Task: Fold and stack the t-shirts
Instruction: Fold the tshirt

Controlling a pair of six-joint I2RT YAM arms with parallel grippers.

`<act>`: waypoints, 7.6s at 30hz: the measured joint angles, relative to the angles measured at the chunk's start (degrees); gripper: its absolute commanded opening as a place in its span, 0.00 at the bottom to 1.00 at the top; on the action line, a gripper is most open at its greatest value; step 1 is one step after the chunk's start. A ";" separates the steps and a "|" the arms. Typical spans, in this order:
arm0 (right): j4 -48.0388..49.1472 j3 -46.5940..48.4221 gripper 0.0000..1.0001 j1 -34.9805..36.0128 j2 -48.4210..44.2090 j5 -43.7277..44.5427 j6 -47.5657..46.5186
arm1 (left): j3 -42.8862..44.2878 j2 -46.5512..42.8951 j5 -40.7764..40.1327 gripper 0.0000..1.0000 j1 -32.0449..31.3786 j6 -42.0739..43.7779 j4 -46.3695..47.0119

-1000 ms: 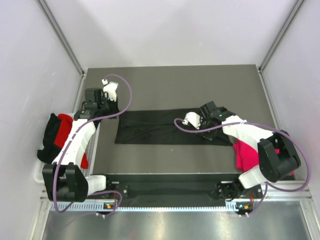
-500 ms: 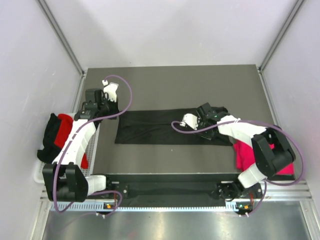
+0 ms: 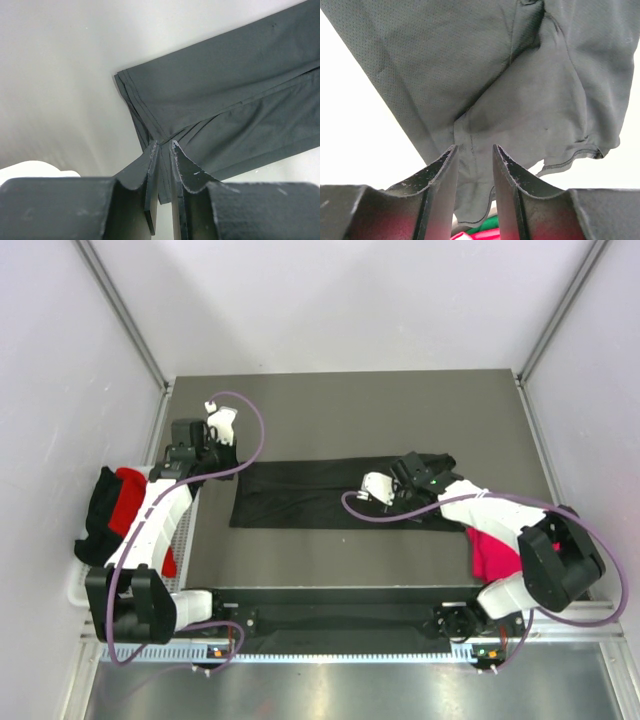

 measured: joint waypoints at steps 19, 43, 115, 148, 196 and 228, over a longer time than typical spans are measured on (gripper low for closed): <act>0.61 -0.24 0.27 0.37 6.12 1.73 -0.11 | -0.17 0.00 -0.07 0.18 0.00 -0.11 0.15; 2.91 4.94 0.10 -1.53 5.01 10.27 -1.03 | -0.46 0.15 -0.17 0.18 0.00 -0.15 0.33; 0.37 18.16 0.02 -8.07 20.94 -3.56 4.11 | -1.64 0.92 -0.55 0.19 0.00 -0.72 0.57; -14.36 21.07 0.08 -5.77 8.90 -12.28 8.07 | -1.84 0.50 -0.52 0.19 0.00 -0.72 0.66; -16.65 21.75 0.34 -26.82 20.61 -18.47 -0.42 | -1.84 2.80 -0.70 0.19 0.00 -0.70 0.81; -23.10 22.73 0.15 -27.39 17.42 -21.29 1.53 | -1.95 2.80 -1.07 0.19 0.00 -0.68 1.33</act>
